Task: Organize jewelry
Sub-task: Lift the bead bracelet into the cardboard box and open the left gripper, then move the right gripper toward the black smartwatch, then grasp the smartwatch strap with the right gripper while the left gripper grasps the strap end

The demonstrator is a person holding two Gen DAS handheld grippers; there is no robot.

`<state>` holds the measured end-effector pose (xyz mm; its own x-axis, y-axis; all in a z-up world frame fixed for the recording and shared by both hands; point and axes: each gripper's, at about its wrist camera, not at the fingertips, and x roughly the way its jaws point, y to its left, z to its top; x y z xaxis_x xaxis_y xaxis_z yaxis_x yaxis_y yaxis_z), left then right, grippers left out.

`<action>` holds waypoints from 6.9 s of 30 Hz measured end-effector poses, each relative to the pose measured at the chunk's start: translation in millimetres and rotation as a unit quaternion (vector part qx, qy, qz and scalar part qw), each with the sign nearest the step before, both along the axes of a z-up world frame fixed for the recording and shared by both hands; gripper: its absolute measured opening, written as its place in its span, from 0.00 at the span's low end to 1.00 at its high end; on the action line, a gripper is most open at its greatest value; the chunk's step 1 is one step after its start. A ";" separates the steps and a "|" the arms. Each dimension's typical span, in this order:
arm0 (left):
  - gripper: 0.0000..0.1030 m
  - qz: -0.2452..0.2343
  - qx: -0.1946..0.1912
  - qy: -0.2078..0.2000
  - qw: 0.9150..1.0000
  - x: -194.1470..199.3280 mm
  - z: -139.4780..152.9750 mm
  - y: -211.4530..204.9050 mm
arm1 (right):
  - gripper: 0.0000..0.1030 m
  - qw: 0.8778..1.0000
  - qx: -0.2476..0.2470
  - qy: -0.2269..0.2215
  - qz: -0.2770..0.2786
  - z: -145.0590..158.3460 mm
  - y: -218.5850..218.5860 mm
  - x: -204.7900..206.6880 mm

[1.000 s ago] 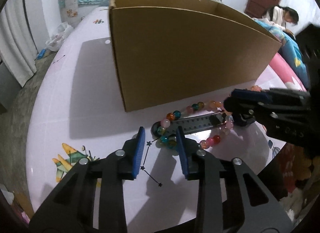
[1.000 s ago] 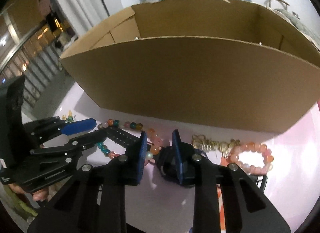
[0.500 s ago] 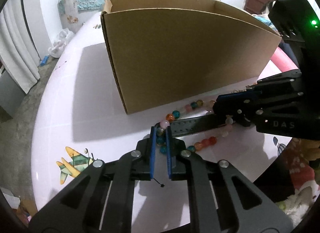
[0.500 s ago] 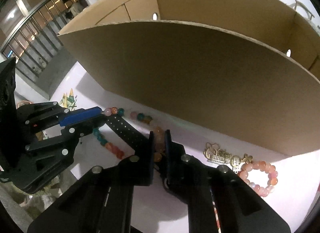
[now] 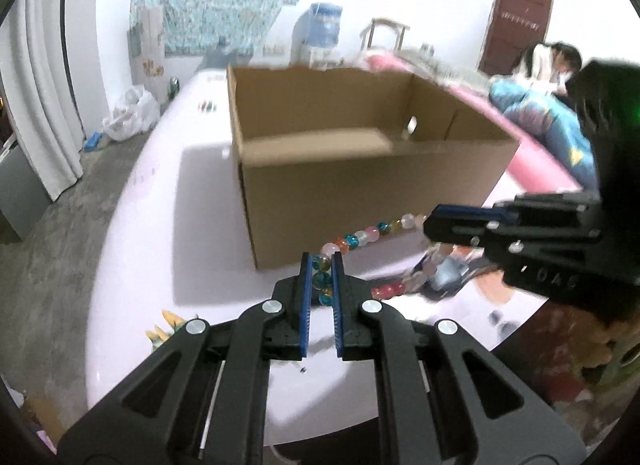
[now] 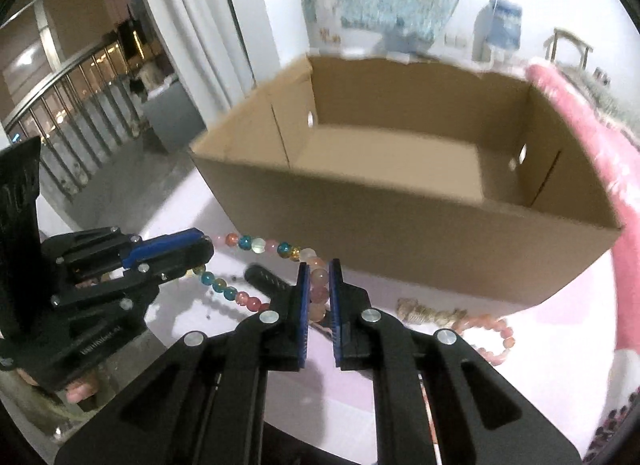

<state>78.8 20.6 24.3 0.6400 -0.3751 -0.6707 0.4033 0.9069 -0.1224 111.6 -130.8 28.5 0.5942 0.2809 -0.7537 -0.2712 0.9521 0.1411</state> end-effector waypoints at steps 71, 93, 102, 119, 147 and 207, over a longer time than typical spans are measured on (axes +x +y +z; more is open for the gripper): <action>0.93 0.066 0.113 0.102 0.986 7.9 -71.9 11.8 | 0.83 0.979 -0.060 0.075 -0.180 -60.7 -89.4 -71.6; 0.93 0.064 0.106 0.102 0.987 14.4 -73.3 9.4 | 0.94 0.980 -0.081 0.107 -0.145 -81.5 -93.3 -65.0; 0.93 0.045 0.103 0.092 0.989 14.0 -75.3 12.0 | 0.83 0.981 0.049 0.088 -0.167 -50.3 -119.2 -65.3; 0.64 -0.025 0.013 0.086 0.996 33.0 -59.5 -4.7 | 0.33 0.966 0.114 0.119 -0.197 -70.8 -130.4 -28.2; 0.61 -0.006 -0.105 0.161 0.981 52.6 -66.4 -4.5 | 0.12 0.976 0.067 0.114 -0.173 -76.8 -122.4 -30.1; 0.25 -0.061 -0.036 0.098 0.993 17.3 -57.5 -44.7 | 0.12 0.977 0.062 0.105 -0.175 -76.0 -121.5 -31.1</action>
<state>96.0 -24.1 -33.2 0.4466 -0.4921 -0.7472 0.4708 0.8394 -0.2714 80.5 -252.3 -47.6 0.5065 0.1850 -0.8422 0.1141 0.9537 0.2781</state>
